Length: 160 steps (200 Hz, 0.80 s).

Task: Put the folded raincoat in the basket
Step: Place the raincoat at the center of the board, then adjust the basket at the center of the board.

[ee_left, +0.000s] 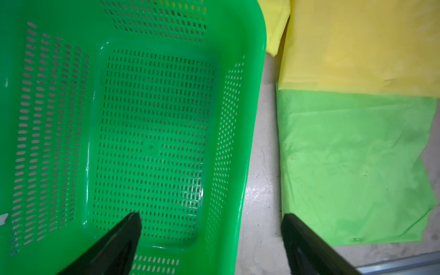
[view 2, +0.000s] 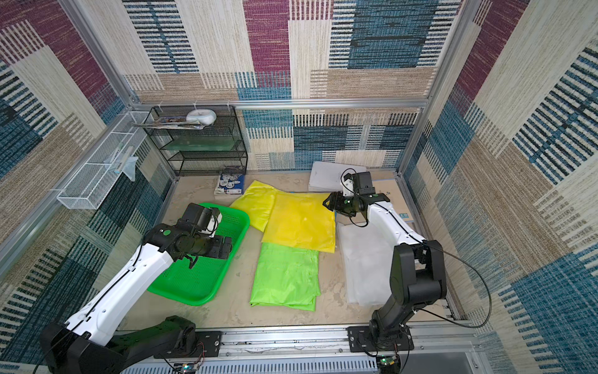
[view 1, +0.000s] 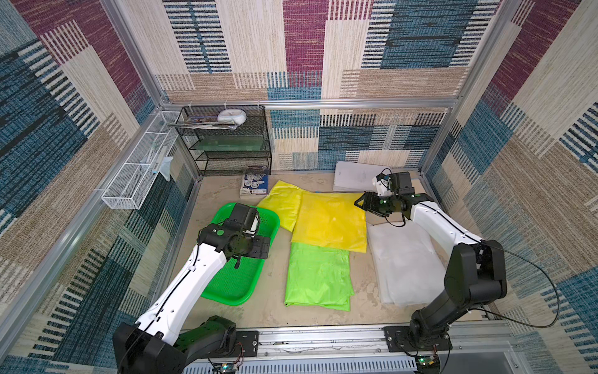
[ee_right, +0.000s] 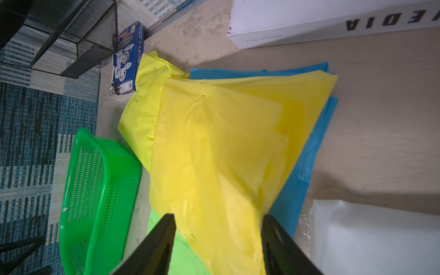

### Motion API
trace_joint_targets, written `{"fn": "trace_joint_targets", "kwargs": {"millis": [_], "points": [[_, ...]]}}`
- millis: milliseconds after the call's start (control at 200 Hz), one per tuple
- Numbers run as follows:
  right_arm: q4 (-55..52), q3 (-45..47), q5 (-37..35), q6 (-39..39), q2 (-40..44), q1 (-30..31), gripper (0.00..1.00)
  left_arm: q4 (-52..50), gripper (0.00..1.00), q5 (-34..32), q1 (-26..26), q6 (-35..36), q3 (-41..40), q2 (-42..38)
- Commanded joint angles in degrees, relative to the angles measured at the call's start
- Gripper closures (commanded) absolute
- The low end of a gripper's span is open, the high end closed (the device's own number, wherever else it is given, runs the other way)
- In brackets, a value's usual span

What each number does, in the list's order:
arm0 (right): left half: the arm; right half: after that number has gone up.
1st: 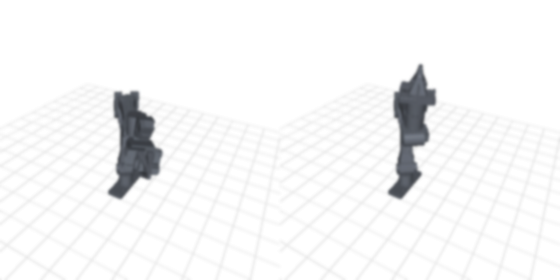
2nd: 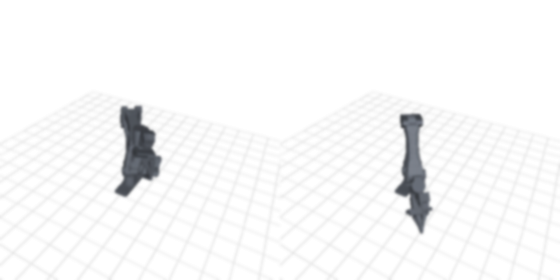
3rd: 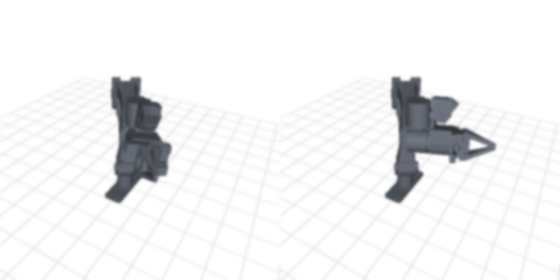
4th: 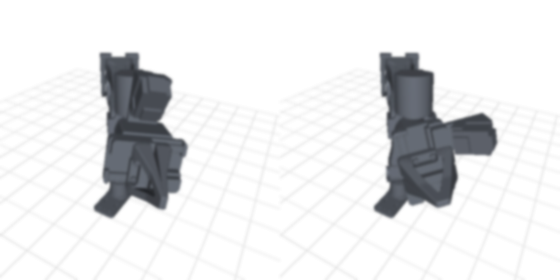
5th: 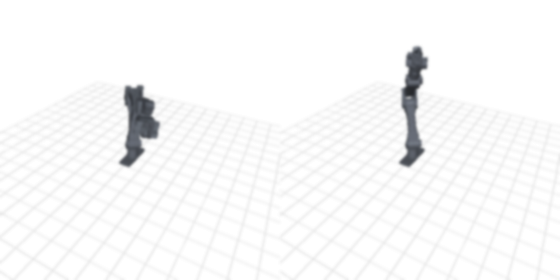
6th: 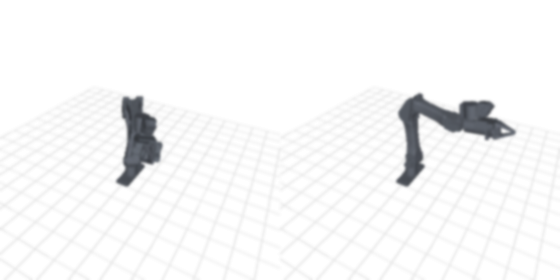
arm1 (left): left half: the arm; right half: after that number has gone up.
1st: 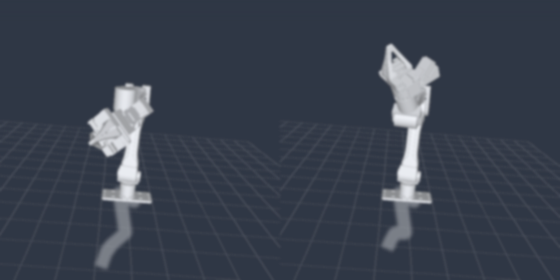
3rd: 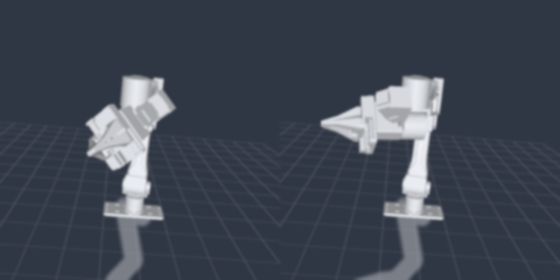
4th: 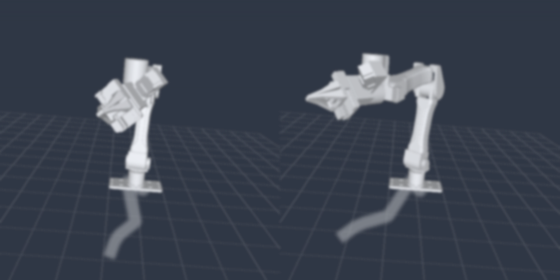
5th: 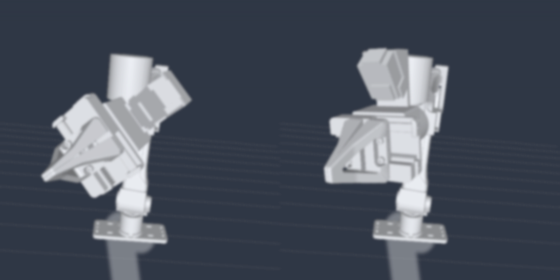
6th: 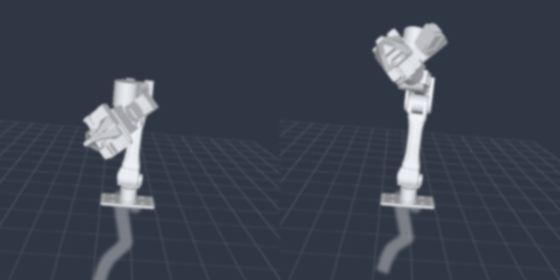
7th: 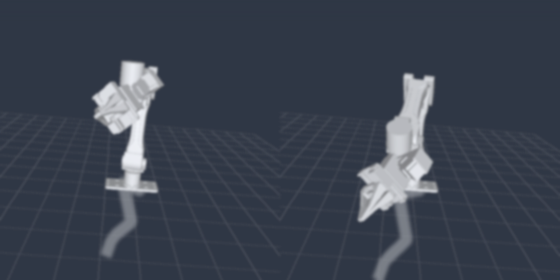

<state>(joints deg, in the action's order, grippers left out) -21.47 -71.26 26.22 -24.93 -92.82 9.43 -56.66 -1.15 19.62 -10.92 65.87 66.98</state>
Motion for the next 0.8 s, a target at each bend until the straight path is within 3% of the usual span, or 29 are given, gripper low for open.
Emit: {"fn": "trace_joint_targets", "kwargs": {"millis": [0,175,361,481,626,796], "points": [[1.9,1.8,4.0,-0.1,1.8,0.0,0.42,0.7,0.09,7.2,0.1,-0.8,4.3,1.5],[1.8,8.2,4.7,0.8,6.2,0.2,0.43,2.9,0.09,11.3,0.1,-8.0,13.2,15.0],[1.6,13.3,4.0,1.5,10.1,0.2,0.42,2.5,0.10,2.6,0.5,-18.0,29.6,33.9],[0.8,14.3,4.2,2.1,11.0,0.2,0.41,-7.4,0.08,-7.6,0.4,-23.5,43.6,45.1],[1.3,14.8,6.0,2.1,11.5,0.2,0.41,-9.3,0.07,-11.4,-1.5,-29.2,45.9,48.1],[1.9,15.1,7.6,1.7,11.3,0.2,0.40,-9.3,0.11,-10.4,-4.5,-32.0,45.0,47.7]]}}
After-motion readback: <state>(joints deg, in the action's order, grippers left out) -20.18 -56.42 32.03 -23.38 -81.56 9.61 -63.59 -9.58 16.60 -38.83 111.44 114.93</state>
